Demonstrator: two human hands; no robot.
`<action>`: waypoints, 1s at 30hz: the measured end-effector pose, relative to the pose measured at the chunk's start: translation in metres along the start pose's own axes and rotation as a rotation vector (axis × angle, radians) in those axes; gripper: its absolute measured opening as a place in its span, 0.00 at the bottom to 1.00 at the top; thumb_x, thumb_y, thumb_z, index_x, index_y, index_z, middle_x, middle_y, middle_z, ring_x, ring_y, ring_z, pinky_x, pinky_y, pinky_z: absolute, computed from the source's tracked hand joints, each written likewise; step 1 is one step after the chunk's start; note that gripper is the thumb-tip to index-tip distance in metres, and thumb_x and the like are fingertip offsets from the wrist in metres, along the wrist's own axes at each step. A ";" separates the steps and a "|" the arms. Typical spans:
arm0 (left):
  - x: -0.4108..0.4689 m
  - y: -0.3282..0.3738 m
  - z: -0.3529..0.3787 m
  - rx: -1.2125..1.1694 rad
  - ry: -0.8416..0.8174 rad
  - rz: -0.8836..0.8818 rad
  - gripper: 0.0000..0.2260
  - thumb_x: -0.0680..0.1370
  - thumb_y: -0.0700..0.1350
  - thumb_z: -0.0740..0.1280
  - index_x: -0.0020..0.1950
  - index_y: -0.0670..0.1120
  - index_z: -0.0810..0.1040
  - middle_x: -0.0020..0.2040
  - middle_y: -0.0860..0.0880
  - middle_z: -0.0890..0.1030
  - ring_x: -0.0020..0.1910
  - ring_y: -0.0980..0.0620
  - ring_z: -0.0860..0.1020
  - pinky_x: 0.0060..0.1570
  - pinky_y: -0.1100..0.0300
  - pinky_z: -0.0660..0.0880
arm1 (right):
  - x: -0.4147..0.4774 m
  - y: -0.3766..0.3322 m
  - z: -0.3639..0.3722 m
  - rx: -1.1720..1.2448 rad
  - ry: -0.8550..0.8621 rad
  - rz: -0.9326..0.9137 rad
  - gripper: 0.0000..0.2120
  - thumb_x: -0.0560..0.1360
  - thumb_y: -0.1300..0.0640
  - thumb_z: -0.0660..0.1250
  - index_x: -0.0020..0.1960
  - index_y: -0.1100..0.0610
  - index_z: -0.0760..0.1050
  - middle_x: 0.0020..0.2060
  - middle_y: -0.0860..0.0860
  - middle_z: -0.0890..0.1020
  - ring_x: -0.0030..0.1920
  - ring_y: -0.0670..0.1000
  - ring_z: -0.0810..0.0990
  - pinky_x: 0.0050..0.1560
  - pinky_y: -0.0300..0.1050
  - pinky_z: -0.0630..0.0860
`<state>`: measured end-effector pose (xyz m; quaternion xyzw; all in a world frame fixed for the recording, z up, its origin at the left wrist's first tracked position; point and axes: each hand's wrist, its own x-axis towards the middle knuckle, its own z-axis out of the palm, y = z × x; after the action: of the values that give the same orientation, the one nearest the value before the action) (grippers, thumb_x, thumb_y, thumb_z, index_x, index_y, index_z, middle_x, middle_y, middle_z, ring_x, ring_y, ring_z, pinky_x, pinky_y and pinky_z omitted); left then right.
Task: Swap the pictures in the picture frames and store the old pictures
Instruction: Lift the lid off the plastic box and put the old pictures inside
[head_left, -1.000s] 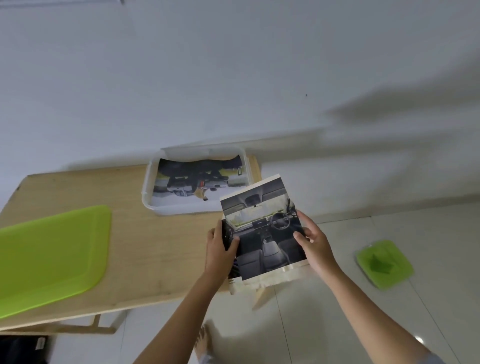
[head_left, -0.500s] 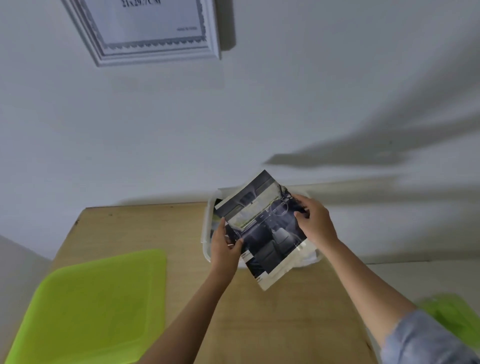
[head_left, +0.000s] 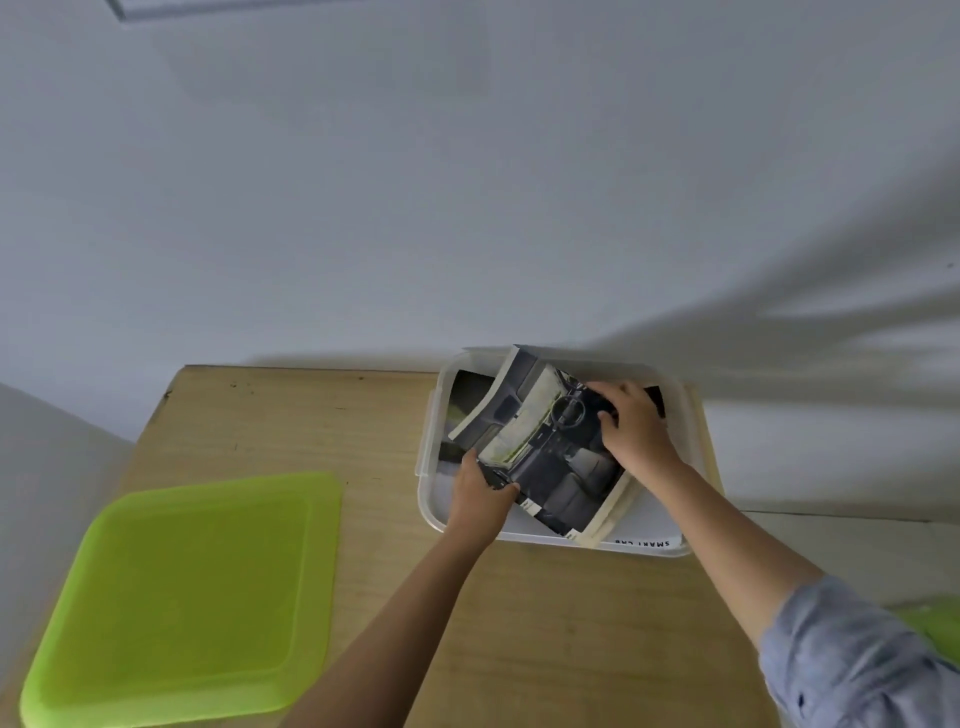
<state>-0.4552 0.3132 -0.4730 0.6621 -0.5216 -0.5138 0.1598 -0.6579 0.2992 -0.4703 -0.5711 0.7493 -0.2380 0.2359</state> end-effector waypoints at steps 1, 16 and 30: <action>0.000 0.002 0.000 0.063 0.013 -0.018 0.26 0.74 0.43 0.68 0.70 0.44 0.62 0.66 0.46 0.67 0.56 0.48 0.72 0.59 0.58 0.69 | 0.002 0.004 0.003 -0.012 -0.022 -0.011 0.20 0.76 0.68 0.60 0.66 0.58 0.70 0.54 0.57 0.73 0.60 0.56 0.69 0.60 0.43 0.65; 0.052 0.005 0.007 0.948 -0.221 0.420 0.33 0.78 0.59 0.58 0.77 0.52 0.44 0.77 0.49 0.39 0.75 0.48 0.37 0.73 0.48 0.44 | -0.044 0.012 0.030 -0.405 -0.286 0.133 0.40 0.72 0.36 0.62 0.75 0.51 0.48 0.75 0.55 0.49 0.74 0.60 0.48 0.73 0.57 0.54; 0.053 0.013 -0.004 0.916 -0.253 0.459 0.32 0.78 0.57 0.60 0.77 0.50 0.50 0.78 0.47 0.44 0.76 0.47 0.41 0.73 0.48 0.47 | -0.041 -0.004 0.024 -0.310 -0.273 0.247 0.40 0.69 0.40 0.68 0.73 0.52 0.53 0.73 0.55 0.53 0.73 0.58 0.50 0.71 0.54 0.61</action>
<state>-0.4622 0.2611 -0.4888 0.4657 -0.8395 -0.2609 -0.1017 -0.6309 0.3358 -0.4830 -0.5315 0.8021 -0.0098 0.2719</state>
